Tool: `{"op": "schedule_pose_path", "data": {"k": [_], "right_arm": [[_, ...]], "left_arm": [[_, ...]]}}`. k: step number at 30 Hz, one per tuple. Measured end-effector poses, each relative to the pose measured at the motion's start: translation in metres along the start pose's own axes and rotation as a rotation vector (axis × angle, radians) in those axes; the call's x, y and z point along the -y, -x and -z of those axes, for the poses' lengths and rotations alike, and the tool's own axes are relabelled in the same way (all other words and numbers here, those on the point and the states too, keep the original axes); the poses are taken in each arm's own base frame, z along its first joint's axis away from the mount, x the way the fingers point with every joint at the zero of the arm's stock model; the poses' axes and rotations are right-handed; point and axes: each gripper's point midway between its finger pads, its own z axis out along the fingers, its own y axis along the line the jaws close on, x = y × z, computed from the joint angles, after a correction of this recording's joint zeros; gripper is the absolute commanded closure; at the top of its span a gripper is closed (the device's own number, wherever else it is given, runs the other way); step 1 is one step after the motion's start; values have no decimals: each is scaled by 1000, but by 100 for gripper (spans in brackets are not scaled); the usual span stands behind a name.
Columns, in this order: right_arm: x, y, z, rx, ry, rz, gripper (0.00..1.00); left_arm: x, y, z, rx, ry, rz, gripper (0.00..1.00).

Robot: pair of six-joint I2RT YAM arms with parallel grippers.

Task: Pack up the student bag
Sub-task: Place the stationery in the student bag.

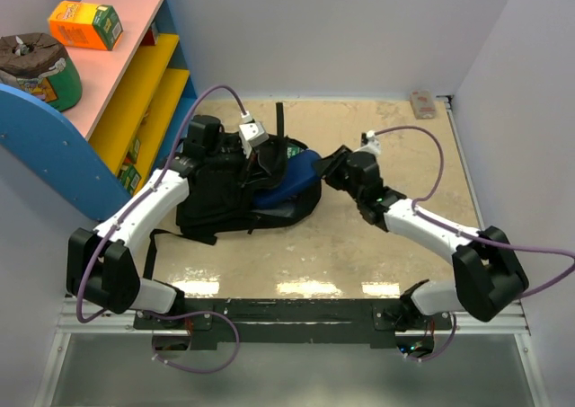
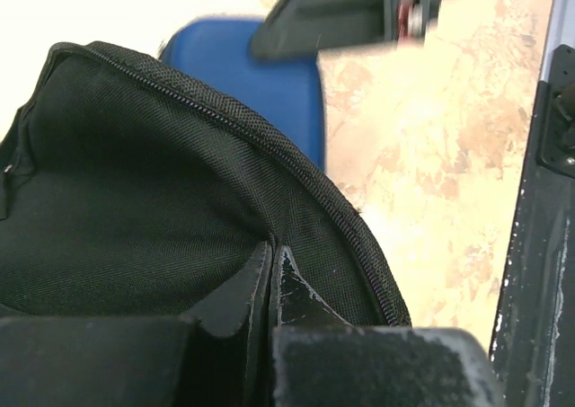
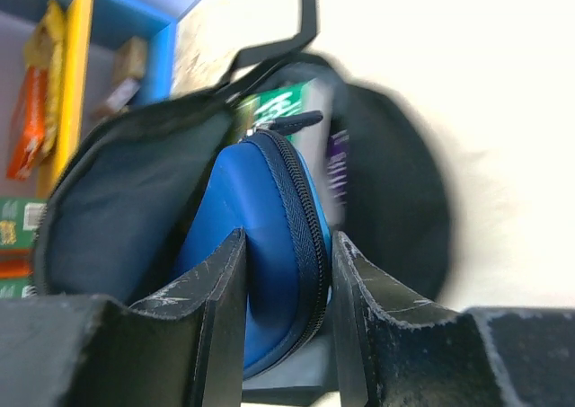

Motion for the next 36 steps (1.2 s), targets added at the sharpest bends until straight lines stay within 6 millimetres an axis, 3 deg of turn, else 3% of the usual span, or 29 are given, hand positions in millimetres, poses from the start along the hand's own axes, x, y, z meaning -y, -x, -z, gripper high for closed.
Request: {"op": "schedule_pose_path", "data": {"k": [3,8,11,12,16,19,21,23,25,28,30,33,36], "right_arm": [[-26,-28,-2,17,12,-2,100],[-50,-73,-4,8,16,14,100],[-68,-99,-12,-29,35,34,92],[-75,-109,-16,-48,50,40,79],[-83,-137,-32,-107,75,48,49],[-79,-150,-30,-173,84,73,37],[-75,-148,-26,-179,86,85,37],[-65,-143,-6,-199,97,121,38],[-75,-127,22,-190,156,141,38],[-105,-73,62,-93,279,113,37],[-105,-13,74,40,298,70,35],[-75,50,55,184,173,71,34],[-56,75,14,203,22,140,33]], "left_arm": [[4,0,-4,-2,-13,6,100],[8,1,-8,2,-29,0,100],[9,2,-9,4,-37,-1,100],[9,2,-9,5,-37,-2,100],[7,1,-8,4,-33,1,100],[7,0,-6,-1,-31,6,100],[10,0,-4,1,-44,10,100],[15,2,-4,7,-66,6,100],[18,2,-6,5,-76,-1,100],[19,2,-6,7,-84,-8,100],[22,-1,-5,0,-100,-13,100],[27,-5,-3,-18,-124,-26,100],[33,-10,-1,-40,-152,-45,100]]}}
